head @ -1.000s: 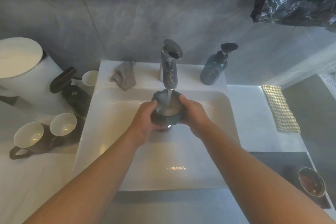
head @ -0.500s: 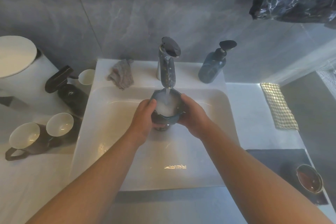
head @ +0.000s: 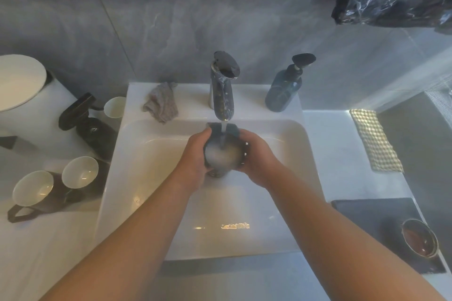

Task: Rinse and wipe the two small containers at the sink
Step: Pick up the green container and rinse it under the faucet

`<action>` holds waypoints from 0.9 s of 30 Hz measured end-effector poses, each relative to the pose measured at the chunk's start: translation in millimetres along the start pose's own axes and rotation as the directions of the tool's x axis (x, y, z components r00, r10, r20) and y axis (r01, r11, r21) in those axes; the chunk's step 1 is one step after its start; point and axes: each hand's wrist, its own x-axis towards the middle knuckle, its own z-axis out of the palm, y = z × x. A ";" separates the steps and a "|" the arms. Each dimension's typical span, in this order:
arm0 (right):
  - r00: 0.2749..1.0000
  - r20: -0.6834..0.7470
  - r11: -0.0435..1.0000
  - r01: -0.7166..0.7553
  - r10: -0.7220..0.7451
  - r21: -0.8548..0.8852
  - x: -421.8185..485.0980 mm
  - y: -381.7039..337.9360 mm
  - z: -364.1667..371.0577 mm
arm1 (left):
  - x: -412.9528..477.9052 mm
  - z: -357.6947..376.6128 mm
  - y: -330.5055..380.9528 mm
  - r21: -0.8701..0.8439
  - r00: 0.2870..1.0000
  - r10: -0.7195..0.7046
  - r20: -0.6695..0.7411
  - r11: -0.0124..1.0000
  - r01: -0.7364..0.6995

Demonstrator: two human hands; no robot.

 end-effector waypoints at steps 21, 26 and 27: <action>0.955 -0.221 0.974 0.168 -0.200 -0.153 -3.7 3.6 41.6 | 14.4 10.1 -4.0 0.081 0.933 0.248 -0.262 0.969 -0.235; 0.946 -0.170 0.954 0.249 -0.277 -0.168 -8.8 8.0 37.7 | 12.8 10.5 -12.9 0.194 0.919 0.353 -0.177 0.928 -0.319; 0.939 -0.188 0.949 0.250 -0.286 -0.195 -7.9 7.3 38.5 | 13.5 10.9 -12.6 0.203 0.916 0.346 -0.201 0.930 -0.307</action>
